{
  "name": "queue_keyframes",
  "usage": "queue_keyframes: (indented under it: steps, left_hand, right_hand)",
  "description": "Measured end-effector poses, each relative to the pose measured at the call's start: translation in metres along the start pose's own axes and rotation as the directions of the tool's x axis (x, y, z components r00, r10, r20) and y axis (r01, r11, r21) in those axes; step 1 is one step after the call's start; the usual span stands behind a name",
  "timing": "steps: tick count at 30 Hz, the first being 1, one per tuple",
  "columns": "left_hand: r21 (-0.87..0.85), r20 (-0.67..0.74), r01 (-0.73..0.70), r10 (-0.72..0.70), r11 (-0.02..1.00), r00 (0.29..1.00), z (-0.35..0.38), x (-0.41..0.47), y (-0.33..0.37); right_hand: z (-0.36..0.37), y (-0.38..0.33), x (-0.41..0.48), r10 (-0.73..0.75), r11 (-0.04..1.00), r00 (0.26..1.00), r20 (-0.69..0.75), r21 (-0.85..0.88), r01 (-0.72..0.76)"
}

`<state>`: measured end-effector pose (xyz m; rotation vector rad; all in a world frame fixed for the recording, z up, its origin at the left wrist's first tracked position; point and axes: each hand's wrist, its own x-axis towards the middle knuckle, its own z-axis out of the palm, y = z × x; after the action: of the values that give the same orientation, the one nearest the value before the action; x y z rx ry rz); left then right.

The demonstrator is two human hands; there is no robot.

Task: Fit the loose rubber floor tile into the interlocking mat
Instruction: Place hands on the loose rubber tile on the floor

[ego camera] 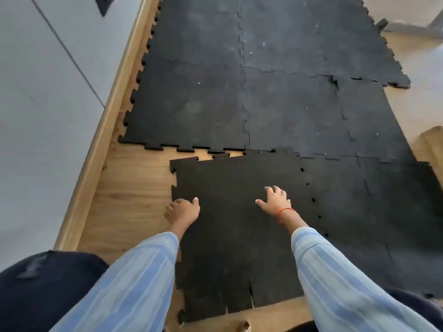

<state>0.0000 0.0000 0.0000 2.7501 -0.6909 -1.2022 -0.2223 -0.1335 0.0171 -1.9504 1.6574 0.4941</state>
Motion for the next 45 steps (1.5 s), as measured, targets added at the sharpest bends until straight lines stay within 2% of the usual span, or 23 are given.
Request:
queue_keyframes:
  steps: [2, 4, 6, 12, 19, 22, 27, 30, 35, 40, 43, 45]
  left_hand:
    - [-0.022, 0.077, 0.108, -0.106, 0.994, 0.991, 0.016, 0.008, 0.002]
    - [-0.097, 0.12, 0.176, -0.164, 0.98, 0.979, 0.025, 0.015, 0.012]
    - [-0.122, 0.1, 0.184, -0.172, 0.975, 0.98, 0.037, 0.017, 0.019]
    - [-0.1, -0.089, 0.14, -0.149, 0.985, 0.985, 0.053, 0.018, 0.014]
    - [-0.452, -0.118, 0.21, -0.291, 0.867, 0.949, 0.045, 0.034, 0.02]
    - [-0.505, -0.122, 0.222, -0.323, 0.834, 0.938, 0.042, 0.037, 0.017]
    - [-0.548, -0.082, 0.259, -0.359, 0.795, 0.93, 0.036, 0.039, 0.012]
    - [-0.568, -0.091, 0.256, -0.369, 0.782, 0.925, 0.031, 0.036, 0.011]
    - [-0.671, -0.058, 0.257, -0.394, 0.695, 0.917, 0.018, 0.035, 0.013]
    - [-0.738, -0.011, 0.284, -0.432, 0.612, 0.902, 0.002, 0.041, 0.001]
    - [-0.762, -0.03, 0.278, -0.461, 0.584, 0.887, -0.011, 0.048, -0.013]
    - [-0.772, -0.051, 0.271, -0.481, 0.575, 0.875, -0.022, 0.053, -0.022]
  right_hand:
    - [0.011, 0.017, 0.01, 0.044, 0.996, 0.994, 0.102, -0.08, -0.036]
    - [0.013, 0.036, 0.022, 0.104, 0.992, 0.99, 0.097, -0.085, -0.096]
    - [0.01, 0.051, 0.029, 0.171, 0.985, 0.983, 0.06, -0.041, -0.168]
    - [0.006, 0.087, 0.04, 0.326, 0.939, 0.944, 0.051, 0.097, -0.33]
    - [-0.002, 0.093, 0.046, 0.365, 0.919, 0.93, 0.052, 0.141, -0.369]
    - [-0.001, 0.093, 0.047, 0.408, 0.881, 0.91, 0.079, 0.228, -0.415]
    - [-0.008, 0.085, 0.041, 0.468, 0.84, 0.883, -0.031, 0.325, -0.434]
    - [-0.01, 0.092, 0.04, 0.487, 0.791, 0.873, -0.003, 0.427, -0.439]
    - [-0.018, 0.103, 0.037, 0.544, 0.699, 0.838, -0.048, 0.578, -0.421]
    - [-0.027, 0.1, 0.032, 0.477, 0.603, 0.878, 0.036, 0.714, -0.356]
    - [-0.03, 0.091, 0.032, 0.349, 0.535, 0.924, 0.158, 0.776, -0.335]
    - [-0.029, 0.082, 0.033, 0.276, 0.527, 0.936, 0.218, 0.78, -0.337]
